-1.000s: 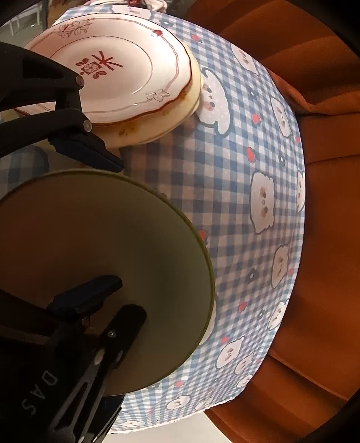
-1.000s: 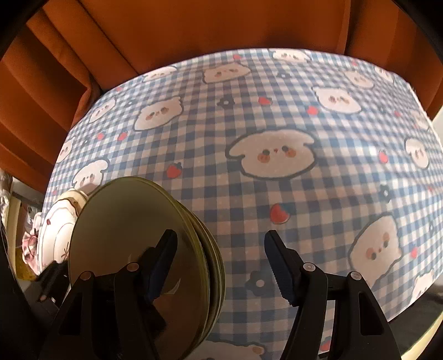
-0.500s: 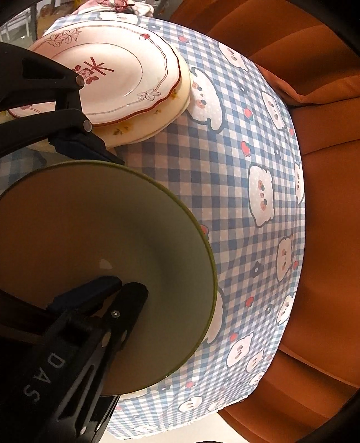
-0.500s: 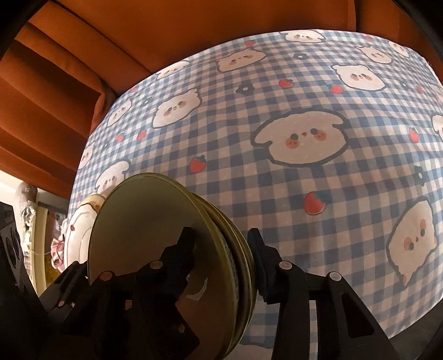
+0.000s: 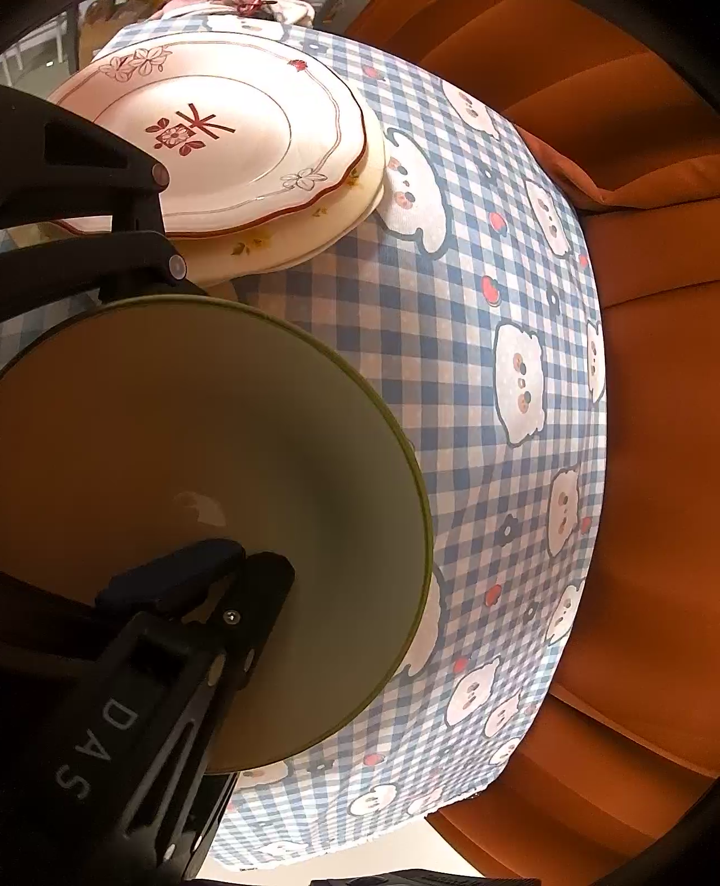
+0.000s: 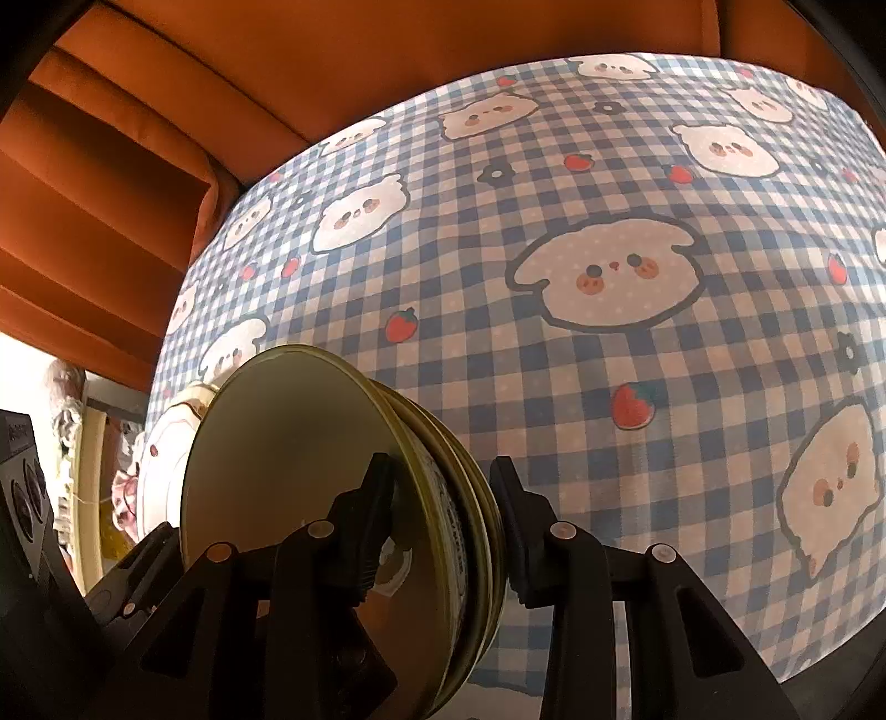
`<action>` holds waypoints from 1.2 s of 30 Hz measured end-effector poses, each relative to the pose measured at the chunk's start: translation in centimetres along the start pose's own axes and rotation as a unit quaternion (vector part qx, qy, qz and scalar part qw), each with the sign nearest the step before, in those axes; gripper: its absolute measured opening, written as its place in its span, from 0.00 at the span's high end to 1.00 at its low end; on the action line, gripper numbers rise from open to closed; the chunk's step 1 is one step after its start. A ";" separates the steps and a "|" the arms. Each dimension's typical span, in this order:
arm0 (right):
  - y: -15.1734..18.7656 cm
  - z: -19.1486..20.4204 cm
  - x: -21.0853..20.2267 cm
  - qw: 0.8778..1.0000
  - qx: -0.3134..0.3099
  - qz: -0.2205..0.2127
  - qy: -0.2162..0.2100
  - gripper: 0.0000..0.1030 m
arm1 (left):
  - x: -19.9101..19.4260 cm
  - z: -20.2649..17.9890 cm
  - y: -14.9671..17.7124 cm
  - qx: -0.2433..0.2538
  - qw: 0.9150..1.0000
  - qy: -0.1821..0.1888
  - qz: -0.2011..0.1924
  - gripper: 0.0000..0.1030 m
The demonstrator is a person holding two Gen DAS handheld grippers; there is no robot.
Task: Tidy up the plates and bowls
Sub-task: 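Lift the nested bowls with both grippers toward the plate stack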
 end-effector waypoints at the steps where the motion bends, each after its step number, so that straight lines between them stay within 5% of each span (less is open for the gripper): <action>1: 0.0 0.1 0.0 1.000 -0.001 0.000 0.002 0.62 | -0.1 0.1 0.0 -0.004 1.000 0.002 0.000 0.33; 8: 0.2 0.9 -0.6 1.000 -0.019 0.003 0.014 0.61 | -0.9 0.1 0.7 -0.026 1.000 0.012 0.003 0.33; 20: 0.3 2.0 -5.1 0.998 -0.051 -0.030 -0.001 0.60 | -6.3 -0.4 1.2 -0.050 0.997 0.000 -0.052 0.34; 36: -0.5 10.4 -5.8 0.996 -0.070 -0.062 -0.004 0.61 | -9.9 7.3 -0.9 -0.045 0.995 0.009 -0.086 0.34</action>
Point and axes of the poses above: each gripper's, at about its wrist camera, not at the fingertips, and x roughly the way its jaws point, z to its left, y to its underside, the point moved 4 cm from there along x, roughly the way its jaws point, and after that the axes turned 11 degrees about -x, right-handed, at the moved point
